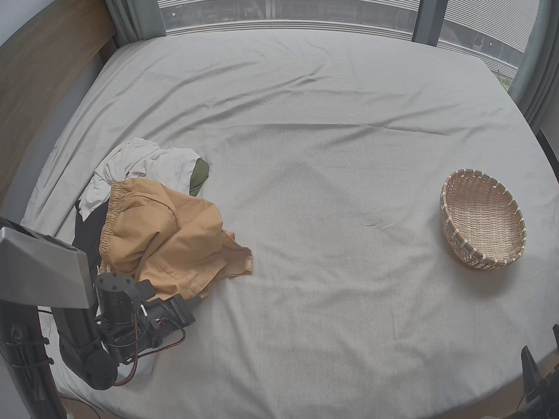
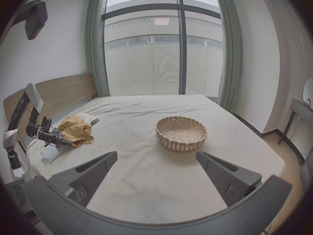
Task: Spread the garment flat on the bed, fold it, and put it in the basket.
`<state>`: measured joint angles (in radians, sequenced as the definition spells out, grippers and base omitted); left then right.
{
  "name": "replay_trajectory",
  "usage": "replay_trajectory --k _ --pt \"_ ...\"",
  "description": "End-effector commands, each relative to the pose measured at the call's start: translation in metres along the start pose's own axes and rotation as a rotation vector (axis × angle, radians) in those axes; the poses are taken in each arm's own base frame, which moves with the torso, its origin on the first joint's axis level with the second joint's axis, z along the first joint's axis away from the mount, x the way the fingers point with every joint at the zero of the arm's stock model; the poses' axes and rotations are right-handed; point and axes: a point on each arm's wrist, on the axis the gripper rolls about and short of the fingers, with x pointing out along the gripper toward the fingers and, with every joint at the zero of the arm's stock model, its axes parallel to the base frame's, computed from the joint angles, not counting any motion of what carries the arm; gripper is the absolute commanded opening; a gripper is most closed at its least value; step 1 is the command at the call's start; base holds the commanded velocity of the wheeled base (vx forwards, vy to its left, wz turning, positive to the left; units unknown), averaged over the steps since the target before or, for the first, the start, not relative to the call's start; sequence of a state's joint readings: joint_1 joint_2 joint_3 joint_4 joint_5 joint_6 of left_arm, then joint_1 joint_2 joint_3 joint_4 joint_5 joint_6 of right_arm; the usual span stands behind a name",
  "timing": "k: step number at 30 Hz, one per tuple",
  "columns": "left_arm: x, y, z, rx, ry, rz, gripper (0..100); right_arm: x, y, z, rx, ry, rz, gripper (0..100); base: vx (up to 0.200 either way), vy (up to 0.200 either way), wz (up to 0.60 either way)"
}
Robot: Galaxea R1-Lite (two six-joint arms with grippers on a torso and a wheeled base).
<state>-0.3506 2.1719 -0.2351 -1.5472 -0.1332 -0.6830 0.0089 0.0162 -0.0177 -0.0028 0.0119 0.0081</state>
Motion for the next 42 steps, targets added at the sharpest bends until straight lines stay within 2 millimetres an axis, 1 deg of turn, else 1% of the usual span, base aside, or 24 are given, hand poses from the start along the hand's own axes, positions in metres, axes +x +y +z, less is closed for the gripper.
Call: replay_trajectory --k 1,2,4,7,8,10,13,17,20,23,28,29,31,37,40,42 --pt "0.008 -0.024 0.004 0.023 -0.052 -0.073 0 0.000 0.000 -0.005 0.000 0.001 0.001 100 0.000 0.000 0.00" --pt "0.008 -0.024 0.004 0.024 -0.052 -0.075 0 0.000 0.000 -0.005 0.000 0.001 0.001 100 0.000 0.000 0.00" --pt "0.007 -0.041 0.004 0.042 -0.060 -0.132 0 0.000 0.000 -0.005 0.000 0.001 0.001 100 0.000 0.000 0.00" --pt "0.009 -0.053 0.002 0.055 -0.063 -0.179 0 0.000 0.000 -0.005 0.000 0.001 0.001 100 0.000 0.000 0.00" --pt "0.010 -0.055 0.002 0.056 -0.062 -0.185 0 0.000 0.000 -0.005 0.000 0.001 0.001 100 0.000 0.000 0.00" --pt "0.011 -0.063 -0.004 0.067 -0.045 -0.213 0 0.000 0.000 -0.005 0.000 0.001 0.001 100 0.000 0.000 0.00" --pt "0.013 -0.071 -0.015 0.079 -0.012 -0.234 0 0.000 0.000 -0.005 0.000 0.001 0.001 100 0.000 0.000 0.00" --pt "0.019 -0.080 -0.025 0.093 0.012 -0.268 0 0.000 0.000 -0.005 0.000 0.001 0.001 100 0.000 0.000 0.00" --pt "0.025 -0.086 -0.037 0.106 0.043 -0.287 0 0.000 0.000 -0.005 -0.002 0.001 0.001 100 0.000 0.000 0.00" --pt "0.033 -0.093 -0.052 0.122 0.079 -0.309 0 0.000 0.000 -0.005 -0.002 0.001 -0.001 100 0.000 0.000 0.00" --pt "0.047 -0.104 -0.071 0.140 0.099 -0.335 0 0.000 0.000 -0.005 -0.002 0.001 0.001 100 0.000 0.000 0.00" --pt "0.047 -0.104 -0.071 0.140 0.099 -0.335 0 0.000 0.000 -0.005 -0.002 0.001 0.001 100 0.000 0.000 0.00" --pt "0.055 -0.110 -0.081 0.147 0.109 -0.357 0 0.000 0.000 -0.005 -0.002 0.001 0.001 100 0.000 0.000 0.00" --pt "0.059 -0.124 -0.094 0.158 0.128 -0.410 0 0.000 0.000 -0.005 -0.002 0.001 0.001 100 0.000 0.000 0.00" --pt "0.062 -0.128 -0.101 0.164 0.137 -0.424 0 0.000 0.000 -0.005 -0.002 0.001 0.001 100 0.000 0.000 0.00" --pt "0.065 -0.128 -0.106 0.170 0.147 -0.422 0 0.000 0.000 -0.005 -0.002 0.001 0.001 100 0.000 0.000 0.00"
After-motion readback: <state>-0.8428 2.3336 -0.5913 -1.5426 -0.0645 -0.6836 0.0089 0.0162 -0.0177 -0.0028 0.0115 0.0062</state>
